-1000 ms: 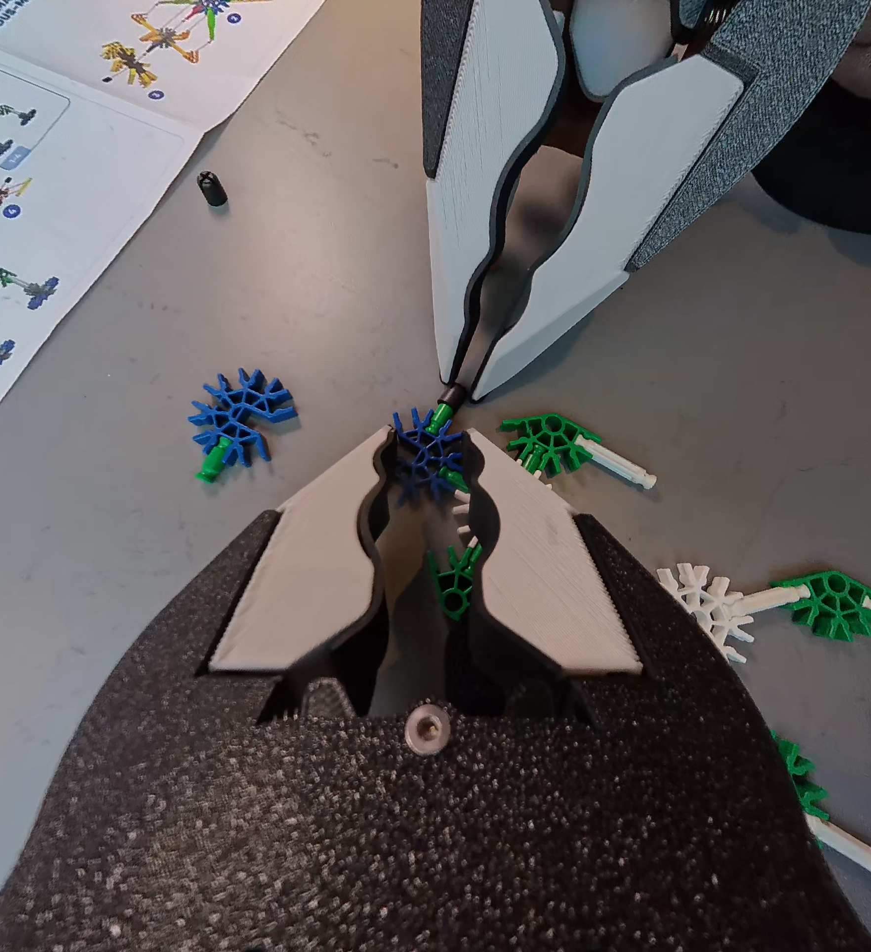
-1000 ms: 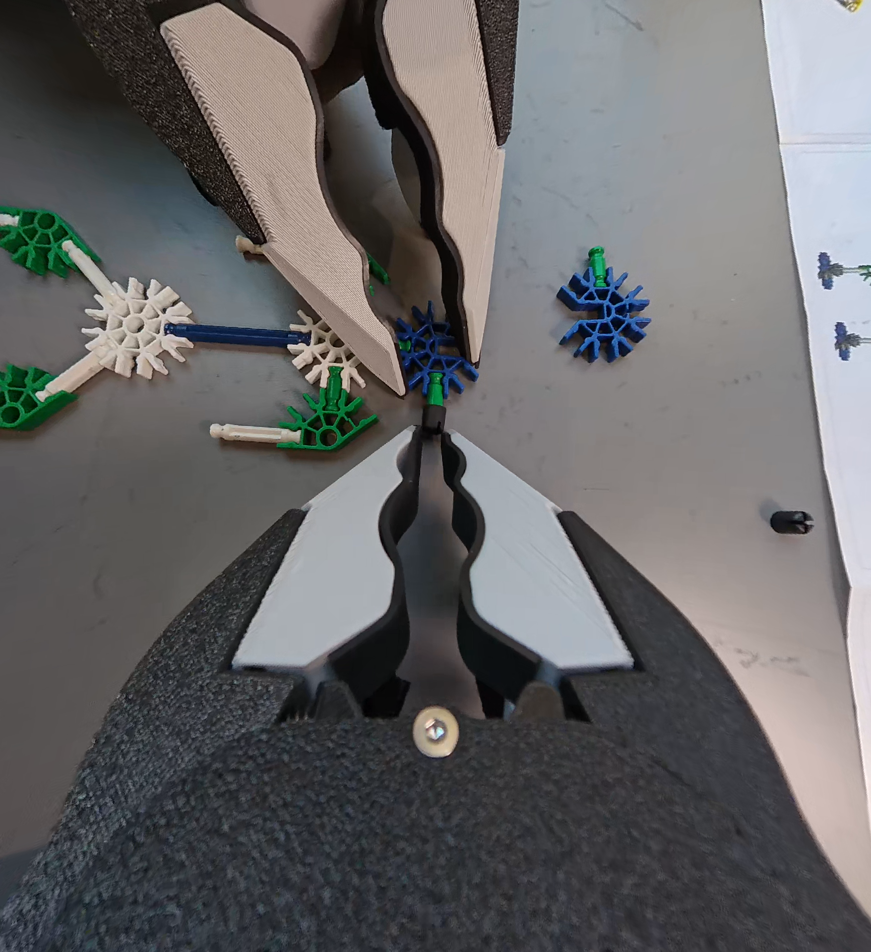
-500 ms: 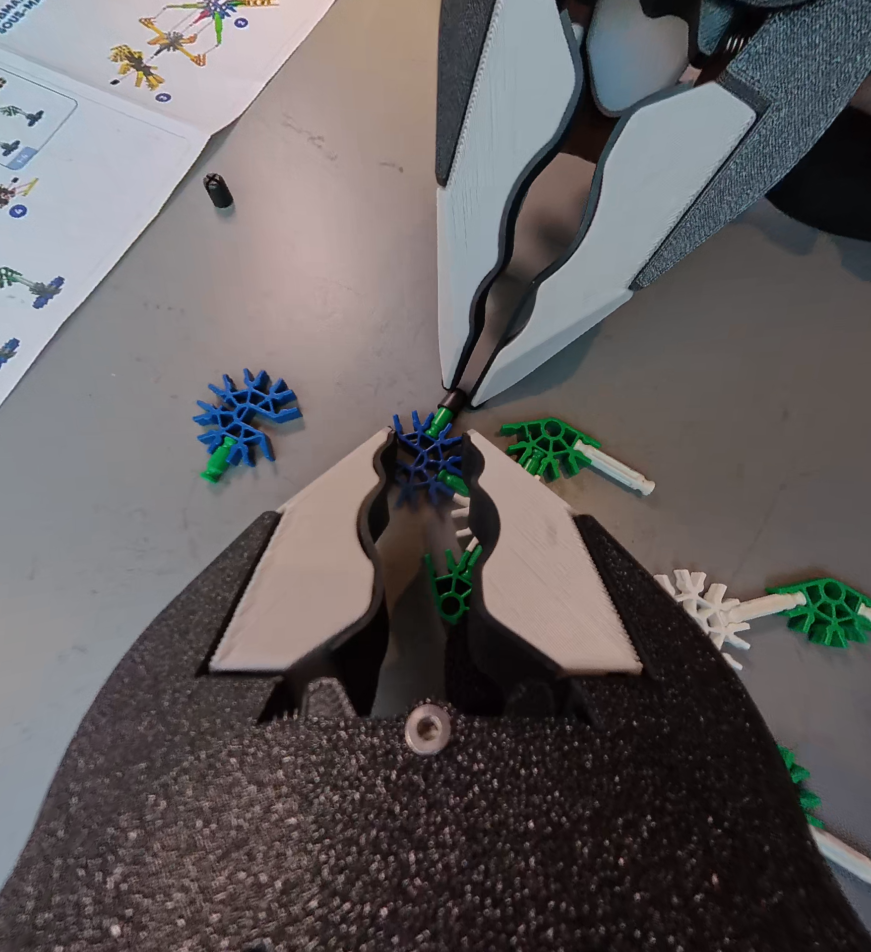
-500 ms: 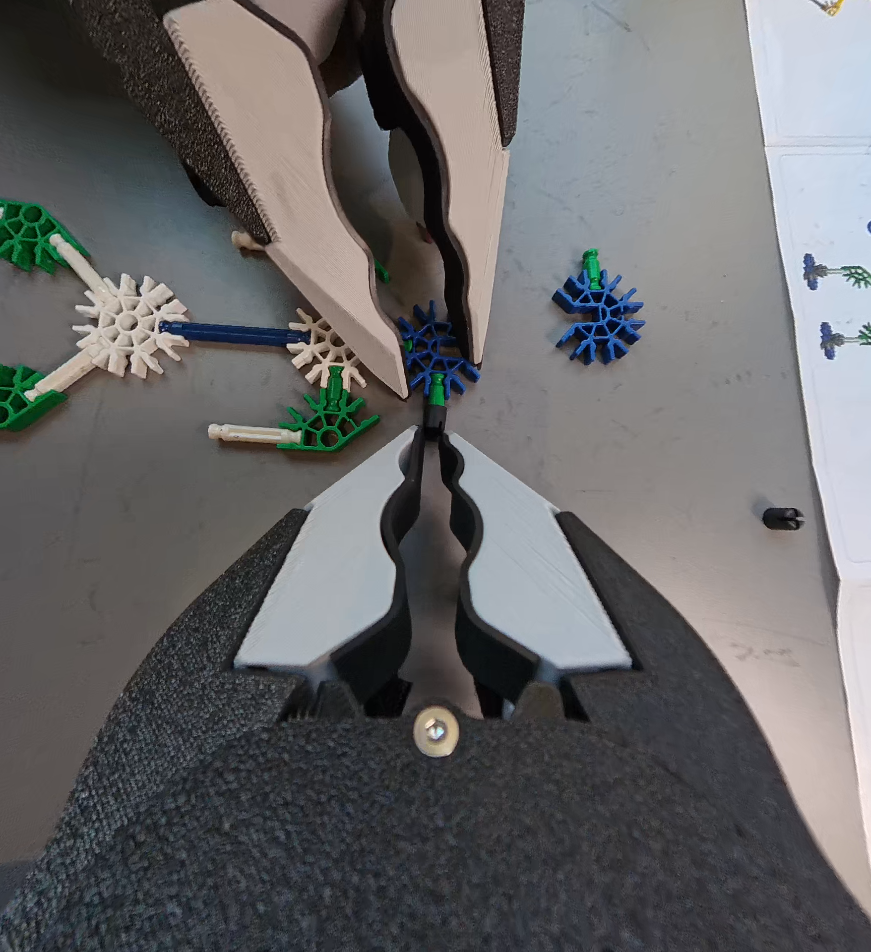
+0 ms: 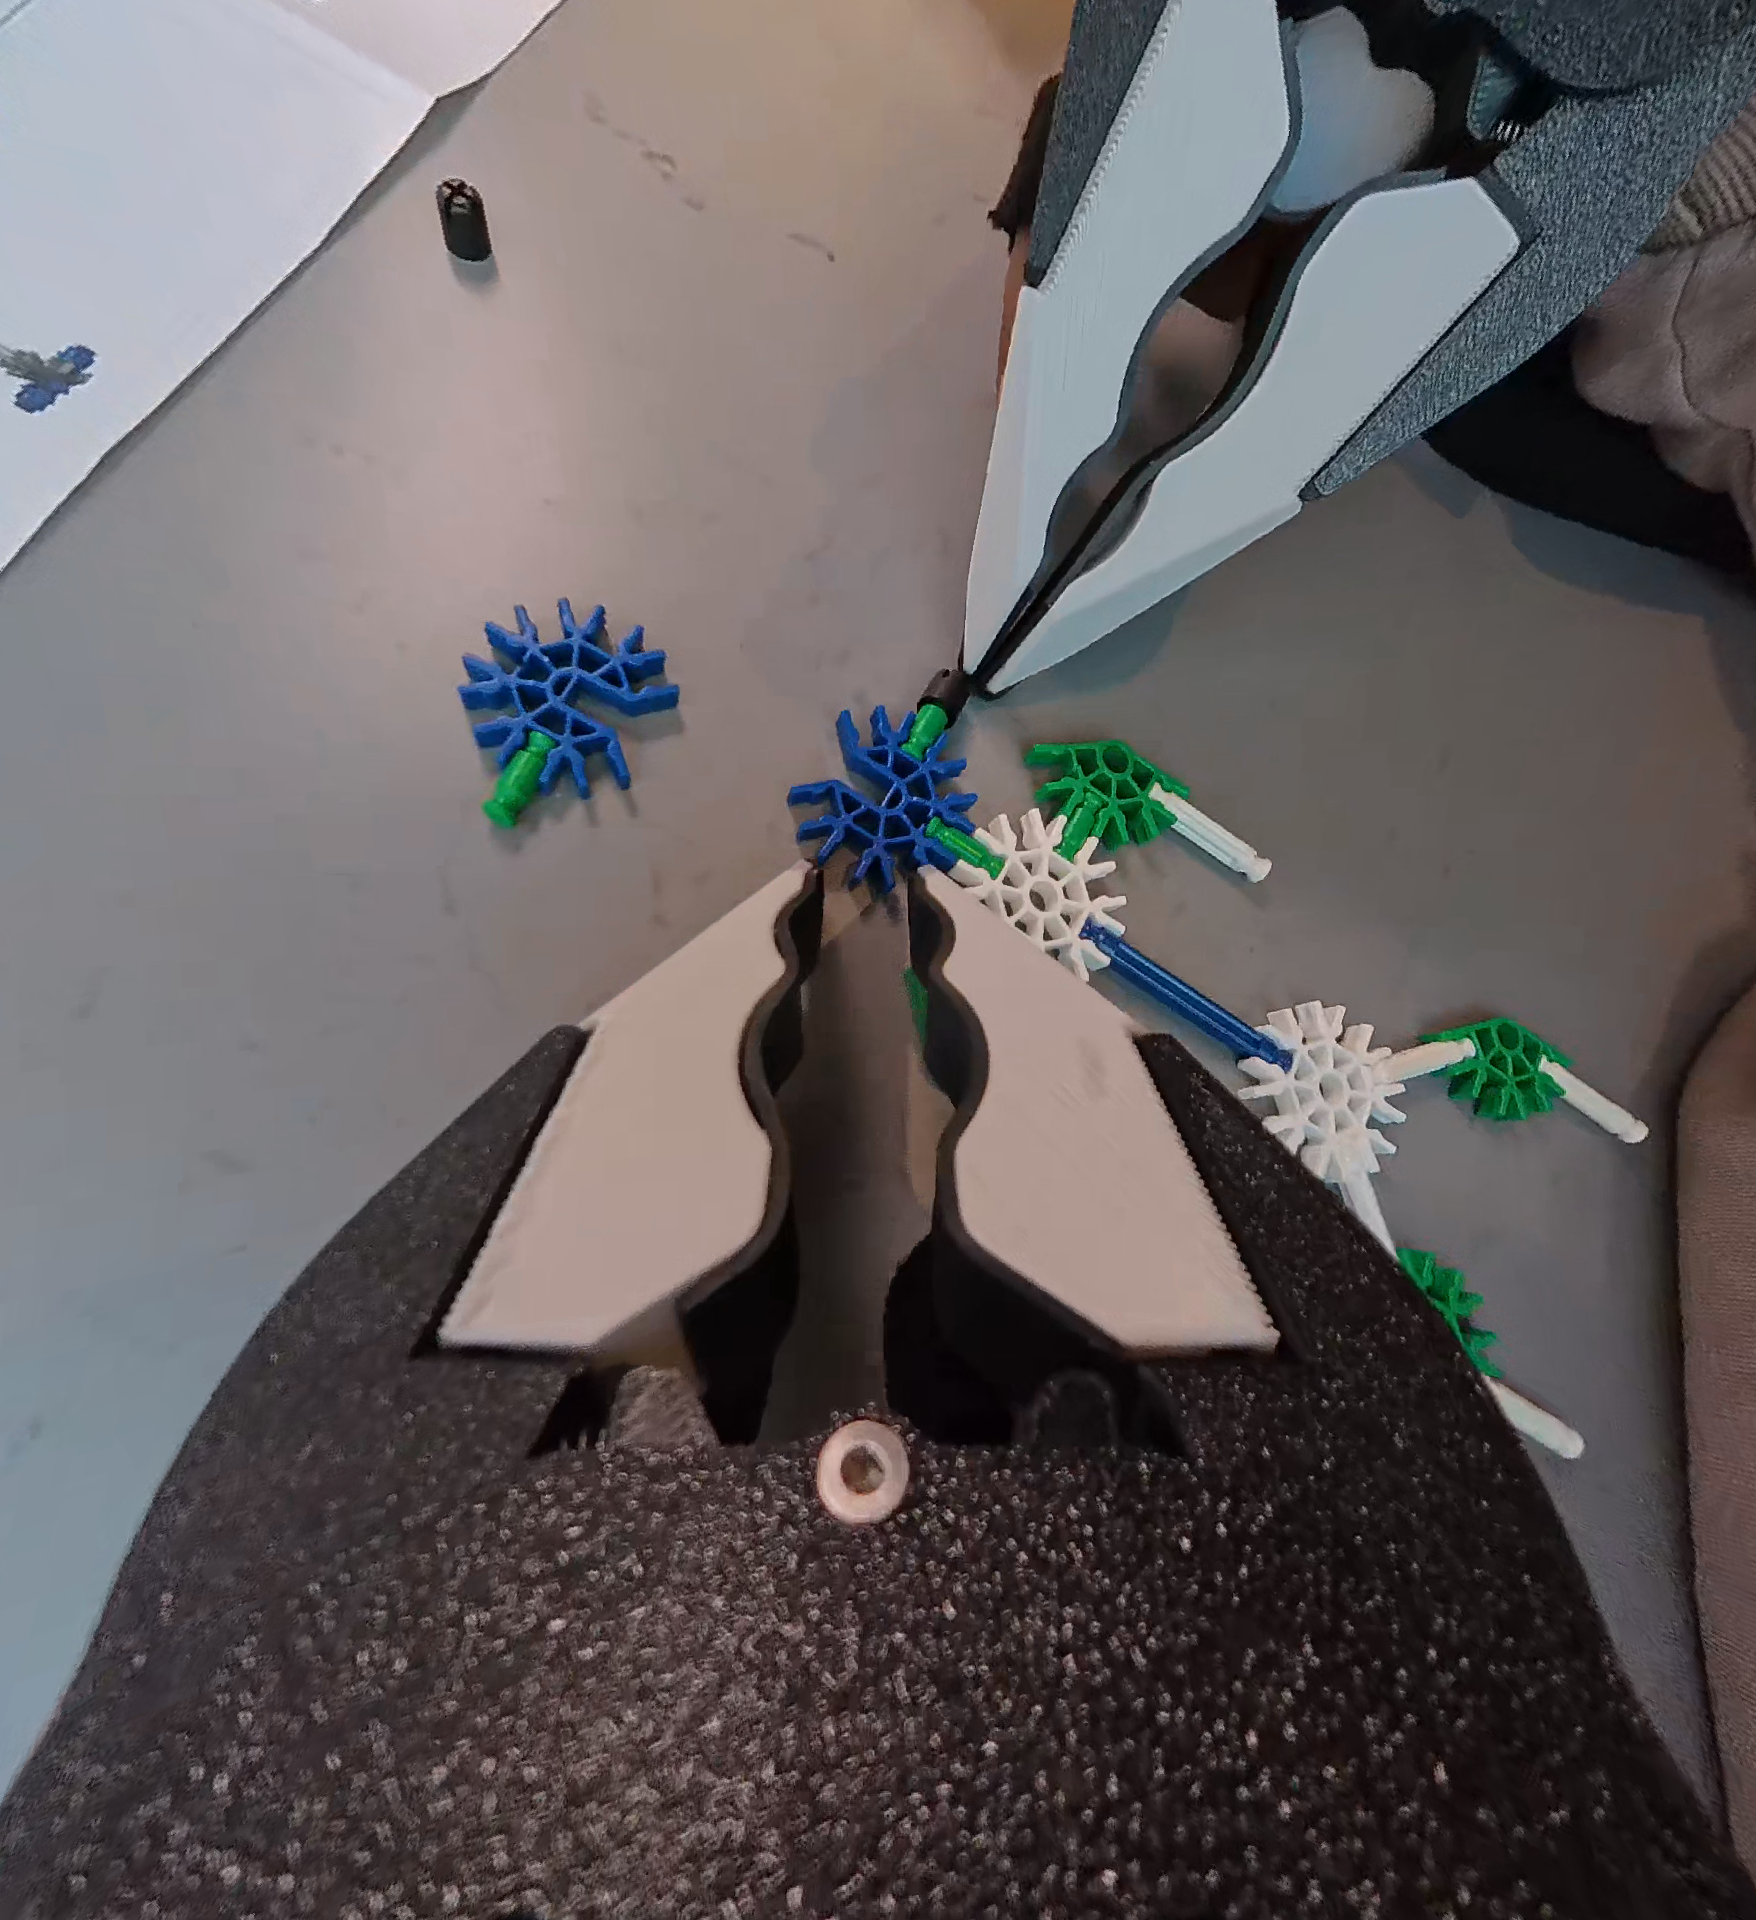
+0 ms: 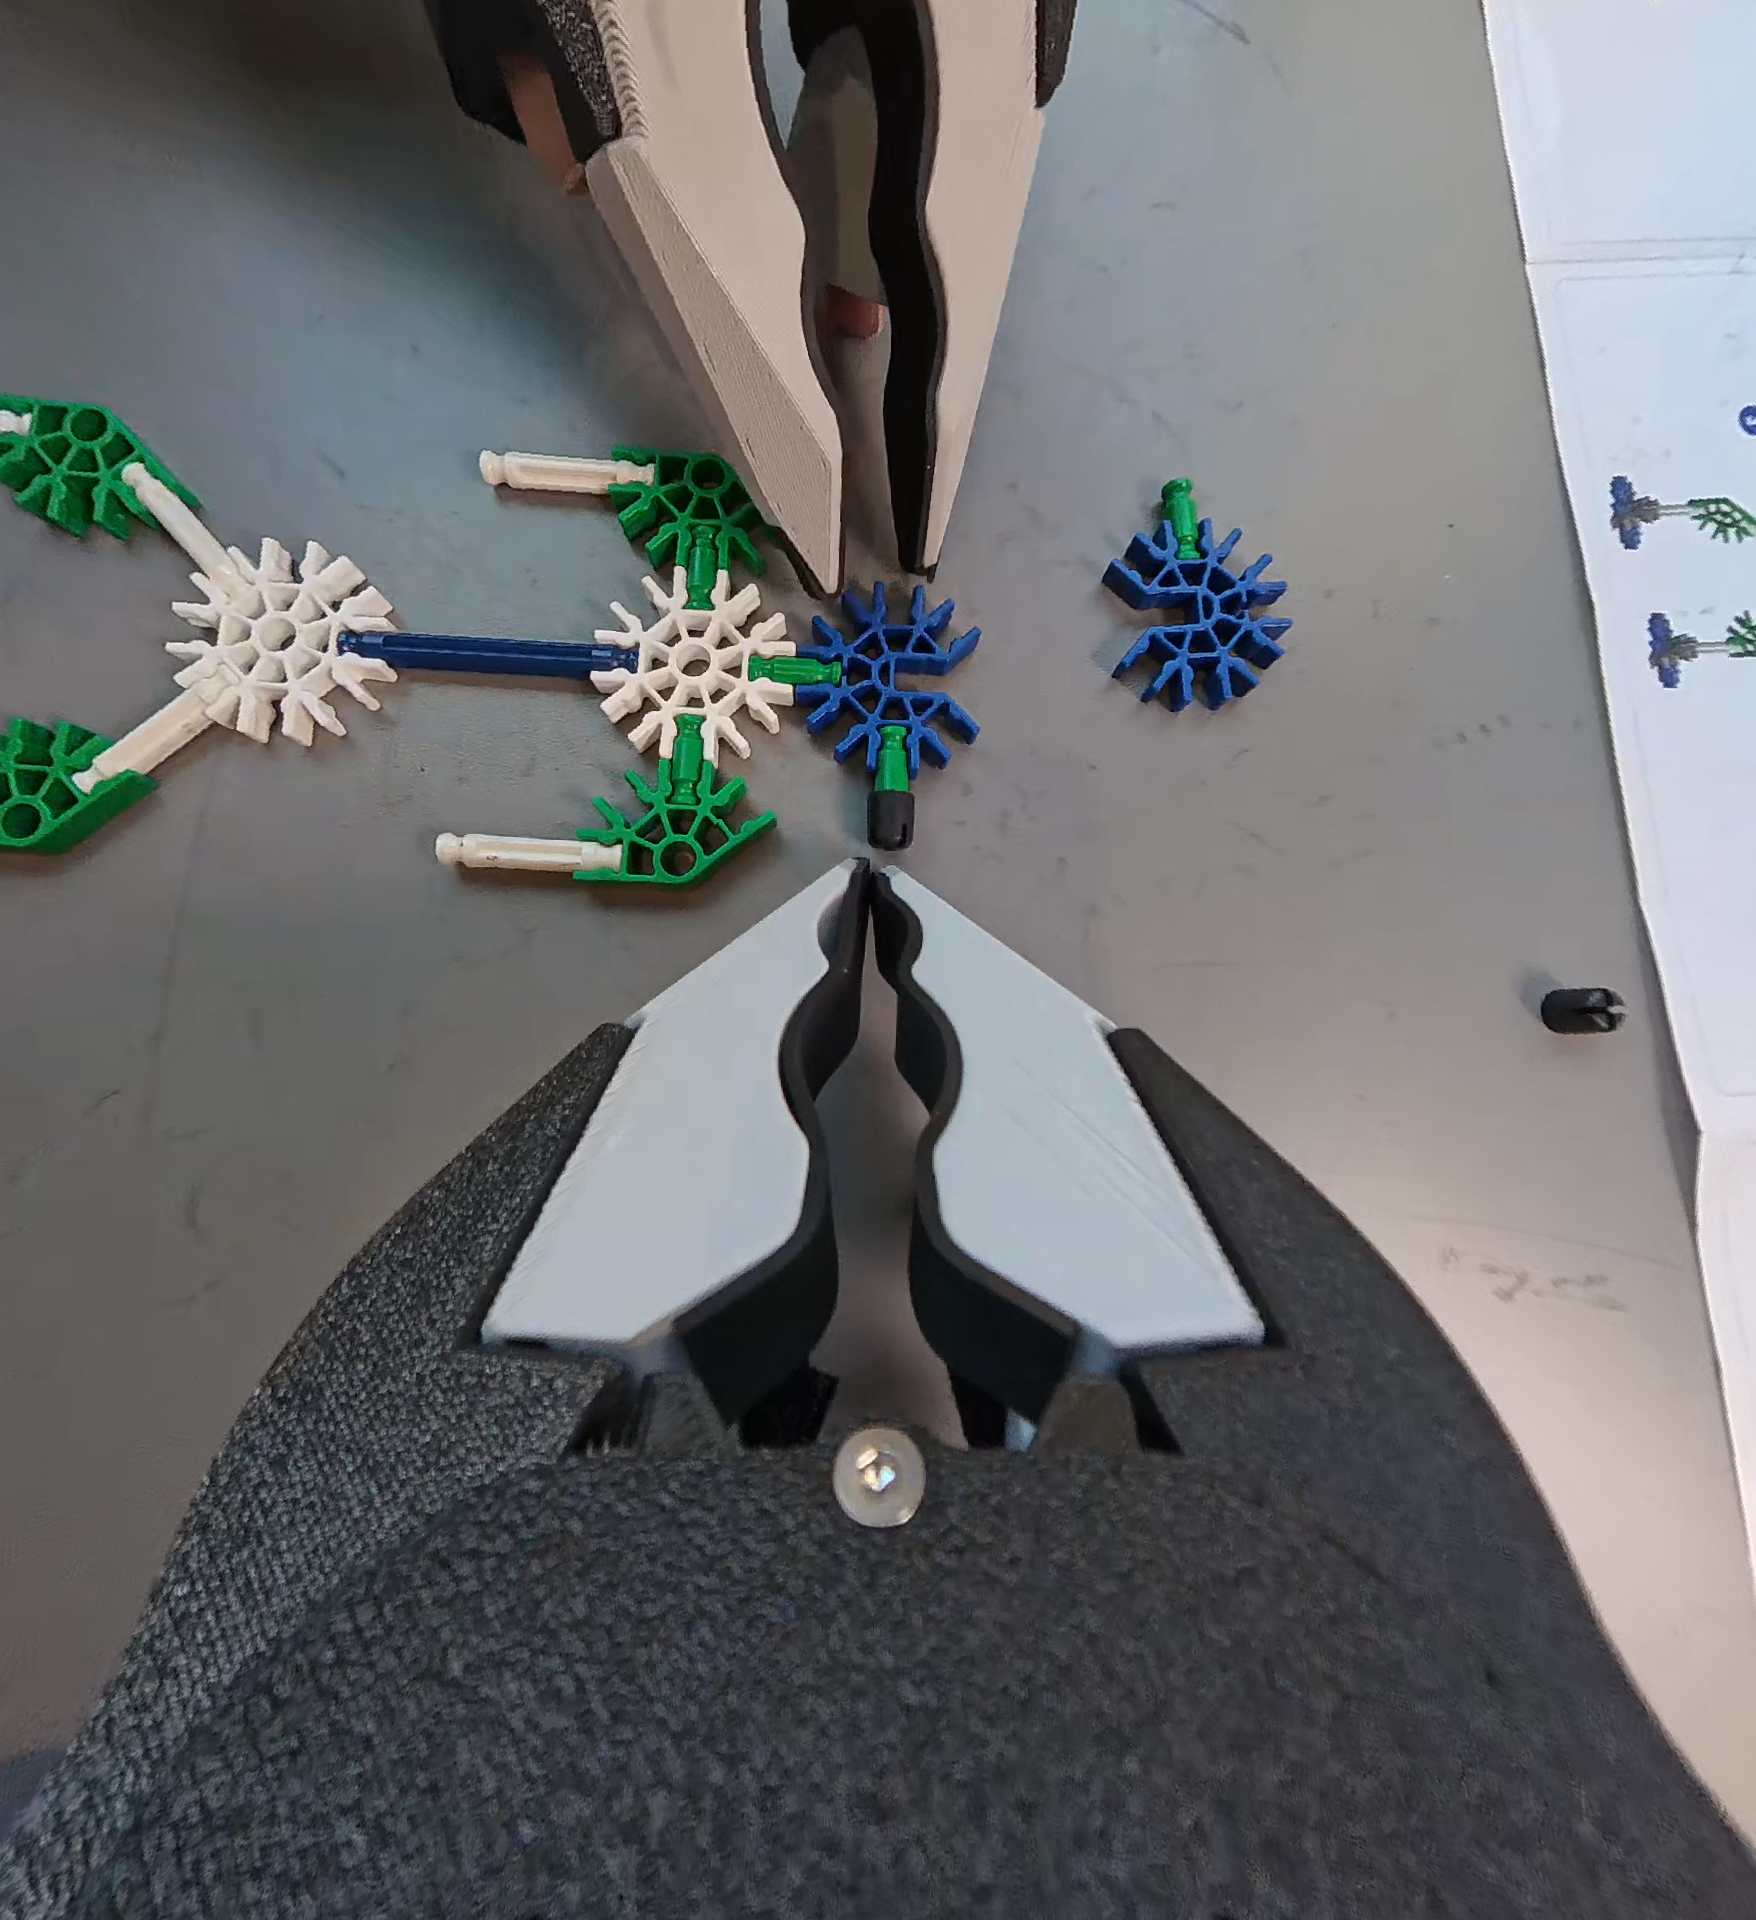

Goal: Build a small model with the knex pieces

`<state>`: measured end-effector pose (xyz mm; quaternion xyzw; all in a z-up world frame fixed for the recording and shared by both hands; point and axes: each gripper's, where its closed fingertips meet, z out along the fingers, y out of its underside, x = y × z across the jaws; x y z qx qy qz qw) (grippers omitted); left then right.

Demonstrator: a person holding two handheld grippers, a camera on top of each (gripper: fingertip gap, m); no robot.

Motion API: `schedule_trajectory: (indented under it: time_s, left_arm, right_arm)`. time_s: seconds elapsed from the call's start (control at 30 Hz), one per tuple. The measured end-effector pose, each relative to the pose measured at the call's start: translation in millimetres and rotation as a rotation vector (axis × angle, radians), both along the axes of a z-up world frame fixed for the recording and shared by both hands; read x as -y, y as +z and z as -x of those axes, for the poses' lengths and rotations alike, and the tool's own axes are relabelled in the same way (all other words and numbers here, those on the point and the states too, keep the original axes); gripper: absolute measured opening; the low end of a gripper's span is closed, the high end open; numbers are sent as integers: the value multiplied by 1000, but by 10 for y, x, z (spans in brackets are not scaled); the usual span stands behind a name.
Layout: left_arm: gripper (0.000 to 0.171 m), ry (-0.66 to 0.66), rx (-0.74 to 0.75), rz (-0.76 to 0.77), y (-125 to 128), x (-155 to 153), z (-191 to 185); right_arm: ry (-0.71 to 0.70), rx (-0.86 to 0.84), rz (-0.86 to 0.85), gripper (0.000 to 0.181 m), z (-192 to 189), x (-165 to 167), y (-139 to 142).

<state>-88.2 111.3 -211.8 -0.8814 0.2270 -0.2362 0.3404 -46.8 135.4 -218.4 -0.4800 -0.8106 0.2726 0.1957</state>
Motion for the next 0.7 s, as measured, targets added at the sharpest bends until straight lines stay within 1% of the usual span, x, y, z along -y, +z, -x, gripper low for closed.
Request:
schedule_trajectory:
  time_s: [0.2,0.57,0.7]
  left_arm:
    - [10,-11,-10,-14,-17,-17,-25]
    - [6,-2,-110,-83,-36,-51,-48]
    - [5,-3,-121,-99,-36,-52,-59]
  right_arm:
    - [-8,2,-8,0,22,-19,-2]
    - [15,-36,-3,0,34,-7,10]
    - [32,-46,-20,0,44,-5,12]
